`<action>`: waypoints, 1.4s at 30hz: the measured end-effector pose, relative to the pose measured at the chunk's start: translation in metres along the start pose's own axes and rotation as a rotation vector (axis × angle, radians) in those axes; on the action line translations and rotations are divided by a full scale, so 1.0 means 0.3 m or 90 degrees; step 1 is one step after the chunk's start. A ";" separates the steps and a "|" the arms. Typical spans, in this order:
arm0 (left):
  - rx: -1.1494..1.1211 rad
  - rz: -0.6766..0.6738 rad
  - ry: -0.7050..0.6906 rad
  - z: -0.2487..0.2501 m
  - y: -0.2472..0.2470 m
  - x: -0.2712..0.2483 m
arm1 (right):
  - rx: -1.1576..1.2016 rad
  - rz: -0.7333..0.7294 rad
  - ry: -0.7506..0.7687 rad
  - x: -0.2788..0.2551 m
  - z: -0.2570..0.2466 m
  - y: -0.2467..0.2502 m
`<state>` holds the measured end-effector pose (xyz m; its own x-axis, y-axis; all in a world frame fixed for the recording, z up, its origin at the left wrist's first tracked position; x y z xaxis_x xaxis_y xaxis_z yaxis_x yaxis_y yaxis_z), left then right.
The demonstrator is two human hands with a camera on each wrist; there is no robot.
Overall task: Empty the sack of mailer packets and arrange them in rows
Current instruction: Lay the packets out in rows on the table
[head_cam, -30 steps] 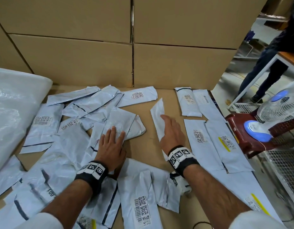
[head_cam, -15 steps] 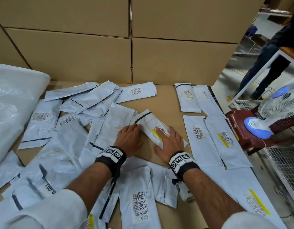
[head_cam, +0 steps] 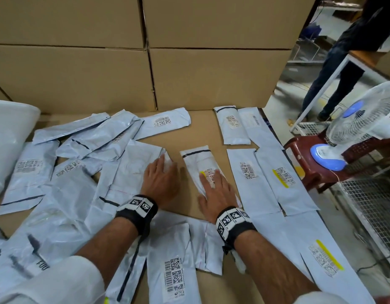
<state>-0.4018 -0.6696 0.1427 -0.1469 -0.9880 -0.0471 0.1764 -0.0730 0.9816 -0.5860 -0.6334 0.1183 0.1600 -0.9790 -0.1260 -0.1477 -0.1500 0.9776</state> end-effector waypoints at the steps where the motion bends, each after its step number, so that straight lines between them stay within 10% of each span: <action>1: -0.002 0.016 0.012 -0.030 0.003 -0.006 | 0.010 0.000 -0.033 -0.005 0.016 0.003; 13: 0.034 -0.028 0.137 -0.294 -0.047 -0.059 | 0.048 0.079 0.036 0.294 -0.127 0.179; 27: 0.018 0.040 0.099 -0.314 -0.076 -0.072 | -0.132 -0.103 0.261 1.018 -0.350 0.141; 42: 0.035 0.012 0.110 -0.313 -0.078 -0.070 | -0.243 -0.069 0.046 1.001 -0.140 0.150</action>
<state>-0.3114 -0.6598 0.1034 0.0254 -0.9982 -0.0551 0.1240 -0.0516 0.9909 -0.5035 -0.9283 0.1317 0.2249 -0.9459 -0.2337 0.2449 -0.1773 0.9532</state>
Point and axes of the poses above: each hand's wrist, its own x-axis towards the middle knuckle, its own y-axis out of the back of the hand, z = x × y, the point moved 5 cm from there along x, towards the middle knuckle, and after that the axes turned 1 degree about y, right-handed, at the moved point
